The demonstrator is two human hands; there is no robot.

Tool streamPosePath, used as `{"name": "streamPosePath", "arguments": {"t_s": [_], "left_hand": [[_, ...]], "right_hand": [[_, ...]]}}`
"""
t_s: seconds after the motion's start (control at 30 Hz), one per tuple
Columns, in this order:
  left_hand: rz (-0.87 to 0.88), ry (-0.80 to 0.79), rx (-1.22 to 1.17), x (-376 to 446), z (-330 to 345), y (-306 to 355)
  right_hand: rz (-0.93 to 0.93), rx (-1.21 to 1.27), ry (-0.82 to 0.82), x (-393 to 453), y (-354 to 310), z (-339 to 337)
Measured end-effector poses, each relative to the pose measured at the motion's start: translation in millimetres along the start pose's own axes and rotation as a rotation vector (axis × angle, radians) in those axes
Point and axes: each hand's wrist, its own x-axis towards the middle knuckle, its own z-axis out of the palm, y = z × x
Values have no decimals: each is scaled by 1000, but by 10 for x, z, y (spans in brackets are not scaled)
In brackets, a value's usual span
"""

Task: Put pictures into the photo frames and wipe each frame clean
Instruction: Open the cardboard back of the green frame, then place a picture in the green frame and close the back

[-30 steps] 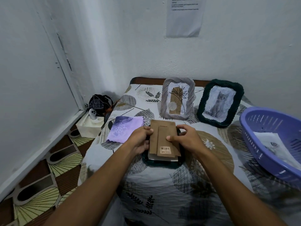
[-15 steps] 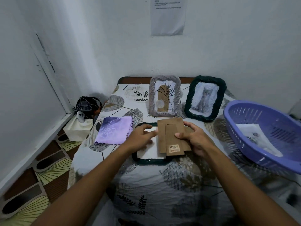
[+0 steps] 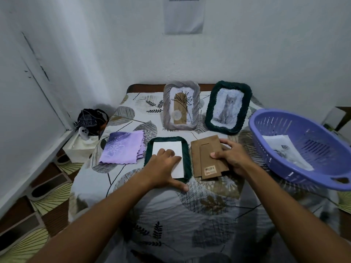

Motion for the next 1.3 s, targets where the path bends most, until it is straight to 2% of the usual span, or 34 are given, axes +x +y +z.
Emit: {"name": "streamPosePath", "arguments": {"t_s": [0.2,0.37,0.53,0.63,0.73,0.83,0.93,1.13,1.3], "left_hand": [[0,-8,0,2,-3,-8],[3,8,7,0,5,-15],[13,24,7,9,20,-27],[14,36,4,-10,-1,-35],[-12,74,-99,-68,-64,-75],[-61,180,-384,-137,-89,-171],[-98,284,-610,-201,-80,-254],[-172,343,-838,-276,-105,-269],[-184,350,-915,-256,-129,-242]], "right_hand": [[-16,-249,60,5,6,-7],[-76,-638,204,42,30,26],[-69,-775,213,-5,38,30],[-84,-797,224,-46,11,57],[-224,-665,209,-103,-71,165],[-244,-366,13,-177,-205,389],[-130,-308,-149,-172,-264,608],[-113,-432,-137,-104,-231,815],[-92,-374,-72,-53,-221,825]]}}
